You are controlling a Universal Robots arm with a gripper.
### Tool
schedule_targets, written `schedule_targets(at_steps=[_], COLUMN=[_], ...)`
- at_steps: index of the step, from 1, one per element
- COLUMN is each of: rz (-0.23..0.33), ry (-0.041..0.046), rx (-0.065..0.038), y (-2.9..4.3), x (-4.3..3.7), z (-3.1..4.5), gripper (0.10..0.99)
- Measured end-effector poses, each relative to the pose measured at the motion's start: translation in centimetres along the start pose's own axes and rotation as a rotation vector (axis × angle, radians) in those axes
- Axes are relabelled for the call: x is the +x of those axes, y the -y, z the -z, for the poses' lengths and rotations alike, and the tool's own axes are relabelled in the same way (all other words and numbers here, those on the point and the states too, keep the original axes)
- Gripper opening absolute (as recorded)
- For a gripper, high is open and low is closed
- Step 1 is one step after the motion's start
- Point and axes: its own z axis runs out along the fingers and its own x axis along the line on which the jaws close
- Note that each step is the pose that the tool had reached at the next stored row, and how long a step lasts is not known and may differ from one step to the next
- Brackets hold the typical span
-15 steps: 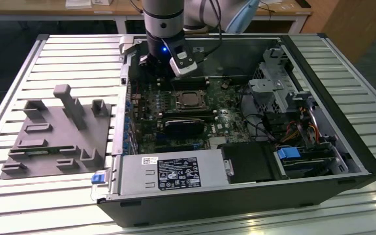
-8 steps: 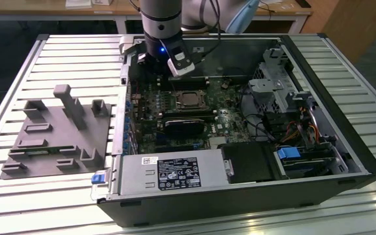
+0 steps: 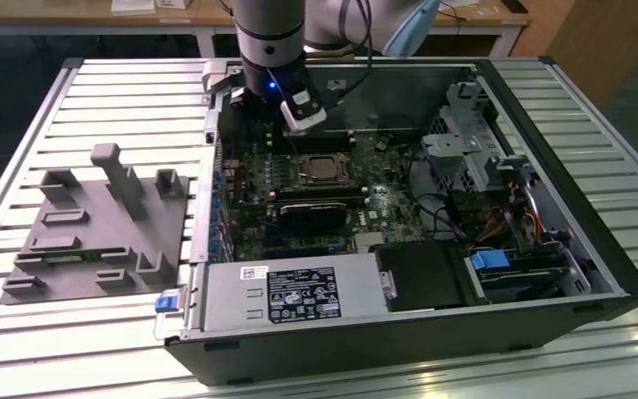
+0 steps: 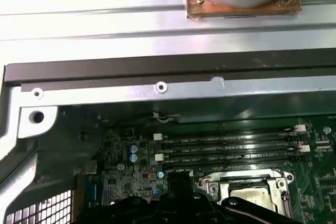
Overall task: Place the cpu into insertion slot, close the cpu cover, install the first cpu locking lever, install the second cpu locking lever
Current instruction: 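Install the first cpu locking lever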
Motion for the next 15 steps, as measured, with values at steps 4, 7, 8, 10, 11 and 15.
schedule_targets(at_steps=[4, 7, 8, 10, 11, 15], rz=[0.0, -0.001, -0.001, -0.001, -0.001, -0.001], ry=[-0.0018, -0.0037, -0.0037, -0.0037, -0.0037, -0.0037], rx=[-0.022, -0.048, -0.048, -0.048, -0.048, -0.048], y=[0.0, 0.0, -0.01, -0.02, -0.03, -0.08], x=[0.01, 0.0, -0.08, -0.31, -0.45, -1.14], z=[0.0, 0.0, -0.01, -0.02, -0.02, -0.04], gripper=[0.106, 0.106, 0.106, 0.106, 0.106, 0.106])
